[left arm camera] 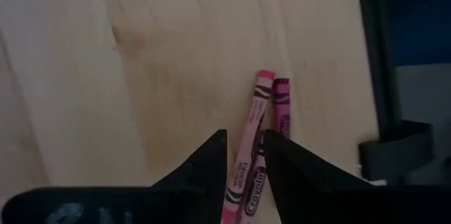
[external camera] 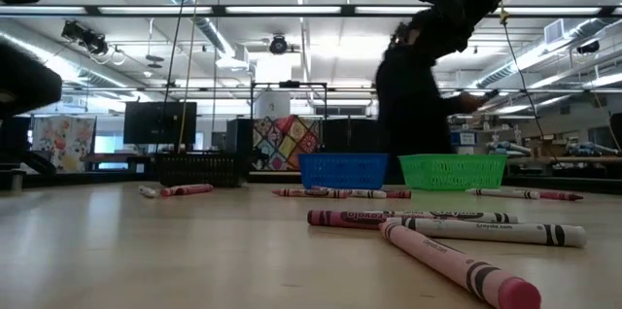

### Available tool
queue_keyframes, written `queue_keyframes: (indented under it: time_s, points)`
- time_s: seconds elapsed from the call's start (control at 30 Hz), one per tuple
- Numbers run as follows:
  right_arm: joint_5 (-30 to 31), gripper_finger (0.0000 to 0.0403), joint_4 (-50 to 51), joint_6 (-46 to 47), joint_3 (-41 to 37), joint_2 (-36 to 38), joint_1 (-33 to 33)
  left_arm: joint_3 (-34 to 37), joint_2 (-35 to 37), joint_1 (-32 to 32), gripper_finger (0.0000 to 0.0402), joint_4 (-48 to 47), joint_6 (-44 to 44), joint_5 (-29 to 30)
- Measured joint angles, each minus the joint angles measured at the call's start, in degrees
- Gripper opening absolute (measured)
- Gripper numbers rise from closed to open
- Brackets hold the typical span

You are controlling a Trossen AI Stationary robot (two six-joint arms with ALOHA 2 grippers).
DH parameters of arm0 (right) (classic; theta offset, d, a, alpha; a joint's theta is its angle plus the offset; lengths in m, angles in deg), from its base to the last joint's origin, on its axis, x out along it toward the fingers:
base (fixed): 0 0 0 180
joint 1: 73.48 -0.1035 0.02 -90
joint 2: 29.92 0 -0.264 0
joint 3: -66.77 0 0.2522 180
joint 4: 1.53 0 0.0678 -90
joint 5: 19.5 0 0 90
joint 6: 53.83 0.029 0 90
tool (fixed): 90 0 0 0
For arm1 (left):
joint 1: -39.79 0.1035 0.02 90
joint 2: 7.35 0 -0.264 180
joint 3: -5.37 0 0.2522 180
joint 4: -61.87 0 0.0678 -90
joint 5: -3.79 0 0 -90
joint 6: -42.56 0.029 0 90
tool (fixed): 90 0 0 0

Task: Sort crayons
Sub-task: Put the pink crayon into the black bin

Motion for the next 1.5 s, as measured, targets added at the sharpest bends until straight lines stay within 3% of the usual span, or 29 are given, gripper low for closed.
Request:
queue_keyframes:
  time_s: [1.5]
  points:
    - [-0.1,0.0113,0.0,0.6,0.0,0.0,0.0,0.2,-1.5,1.0,0.0103,-4.0,-0.7,2.7]
